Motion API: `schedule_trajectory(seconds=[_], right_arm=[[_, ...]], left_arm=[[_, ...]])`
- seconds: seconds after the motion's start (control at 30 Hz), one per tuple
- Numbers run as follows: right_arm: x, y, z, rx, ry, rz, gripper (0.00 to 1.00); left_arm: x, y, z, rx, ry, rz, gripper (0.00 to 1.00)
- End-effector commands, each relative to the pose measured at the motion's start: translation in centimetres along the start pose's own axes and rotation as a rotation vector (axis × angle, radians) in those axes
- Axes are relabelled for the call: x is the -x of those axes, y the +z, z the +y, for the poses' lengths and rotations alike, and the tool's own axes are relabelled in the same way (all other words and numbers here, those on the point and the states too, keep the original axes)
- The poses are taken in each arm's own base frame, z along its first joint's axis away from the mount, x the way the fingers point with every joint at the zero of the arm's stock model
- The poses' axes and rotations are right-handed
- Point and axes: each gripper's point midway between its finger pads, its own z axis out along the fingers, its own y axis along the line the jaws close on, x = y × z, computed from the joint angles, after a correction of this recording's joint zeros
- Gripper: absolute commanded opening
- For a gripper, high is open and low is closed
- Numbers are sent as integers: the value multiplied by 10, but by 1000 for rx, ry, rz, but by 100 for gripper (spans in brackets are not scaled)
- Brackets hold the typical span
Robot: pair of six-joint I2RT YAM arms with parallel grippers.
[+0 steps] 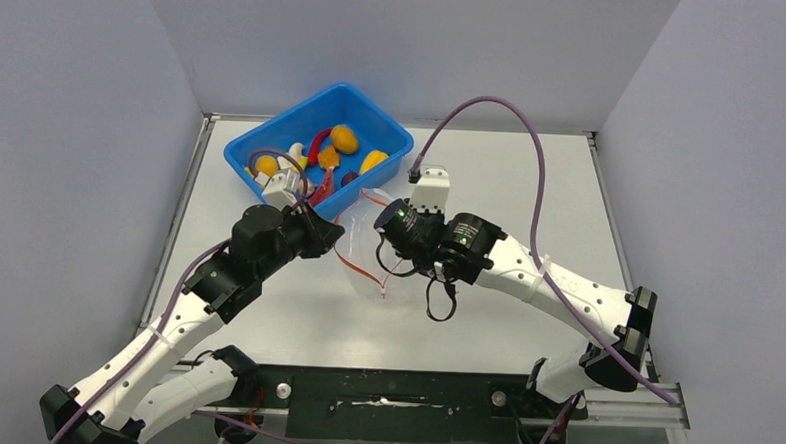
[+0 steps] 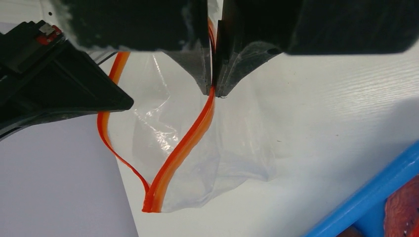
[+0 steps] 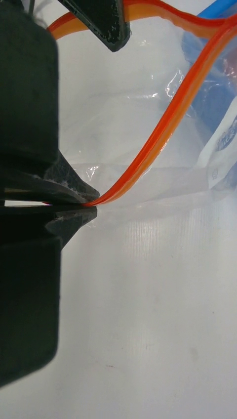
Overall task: Place the food in the zip-top bag and seal the zipper
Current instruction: Open the zipper of the food storage bag, then pick up the fake fruit from the bin.
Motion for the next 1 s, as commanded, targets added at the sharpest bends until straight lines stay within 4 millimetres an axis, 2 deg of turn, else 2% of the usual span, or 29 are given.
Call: schedule_trajectory(seconds=[0.0,0.13,0.23,0.33,0.5,0.6,0.7,0.77,0.97], right_arm=[[5,2,9,26,23,-10,0],[8,0,-6,-29,2,-23,0],[15,-3,-24,-28,15,-33,0],[22,-6,-50,-35,48,-48,0],[33,-15,-80,-29,87,-91,0],[31,-14,-81,-8,65,-94,0],[26,2,-84,-5,13,-61,0],[24,13,-81,18,-7,-36,0],[22,31,-57,170,14,-35,0]], left_arm=[[26,-6,-30,-115,-13,-84,20],[30,-8,-29,-103,-1,-96,42],[34,-10,-17,-32,21,-109,55],[39,-12,-5,32,55,-131,63],[51,-10,11,117,126,-170,67],[56,-4,18,162,180,-163,69],[66,5,28,209,226,-135,70],[73,15,43,247,229,-108,70],[98,32,68,271,206,-82,74]])
